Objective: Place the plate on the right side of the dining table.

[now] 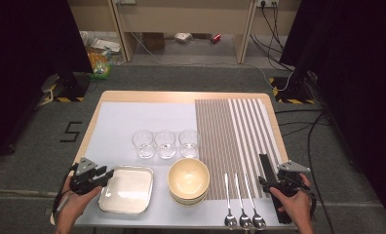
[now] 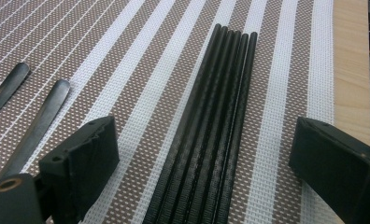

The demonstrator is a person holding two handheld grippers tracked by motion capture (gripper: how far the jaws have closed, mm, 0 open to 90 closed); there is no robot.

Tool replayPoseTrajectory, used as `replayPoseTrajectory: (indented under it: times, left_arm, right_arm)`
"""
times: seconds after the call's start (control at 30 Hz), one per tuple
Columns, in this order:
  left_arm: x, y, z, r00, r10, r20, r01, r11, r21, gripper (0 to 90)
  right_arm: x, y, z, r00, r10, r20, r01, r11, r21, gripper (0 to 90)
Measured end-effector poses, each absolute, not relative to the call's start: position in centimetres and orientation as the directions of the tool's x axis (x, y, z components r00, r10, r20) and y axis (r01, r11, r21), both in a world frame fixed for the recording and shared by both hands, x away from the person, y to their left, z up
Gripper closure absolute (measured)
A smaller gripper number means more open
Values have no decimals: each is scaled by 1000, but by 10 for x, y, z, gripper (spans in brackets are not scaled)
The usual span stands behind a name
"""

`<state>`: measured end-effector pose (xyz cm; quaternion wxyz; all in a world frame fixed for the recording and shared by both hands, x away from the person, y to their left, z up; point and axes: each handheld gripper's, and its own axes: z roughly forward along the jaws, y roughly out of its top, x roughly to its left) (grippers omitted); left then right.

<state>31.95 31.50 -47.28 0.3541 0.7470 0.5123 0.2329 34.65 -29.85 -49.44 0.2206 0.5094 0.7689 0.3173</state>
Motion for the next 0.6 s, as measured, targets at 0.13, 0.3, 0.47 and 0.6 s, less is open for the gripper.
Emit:
replayPoseTrajectory:
  times: [0.13, 0.3, 0.47, 0.6]
  left_arm:
    - [324, 315, -476, 369, 929, -13, 610, -232, 758, 738]
    - [329, 313, -477, 374, 927, -10, 618, -241, 749, 835]
    - [329, 311, -475, 364, 932, -7, 625, -238, 744, 844]
    - [330, 311, -472, 360, 933, -8, 620, -233, 749, 850]
  right_arm:
    - [347, -298, -494, -383, 923, -17, 643, 280, 713, 84]
    - [347, -299, -495, -386, 922, -18, 642, 283, 712, 83]
    - [347, -299, -495, -385, 923, -17, 643, 281, 712, 83]
    - [347, -299, -495, -385, 923, -17, 643, 281, 712, 83]
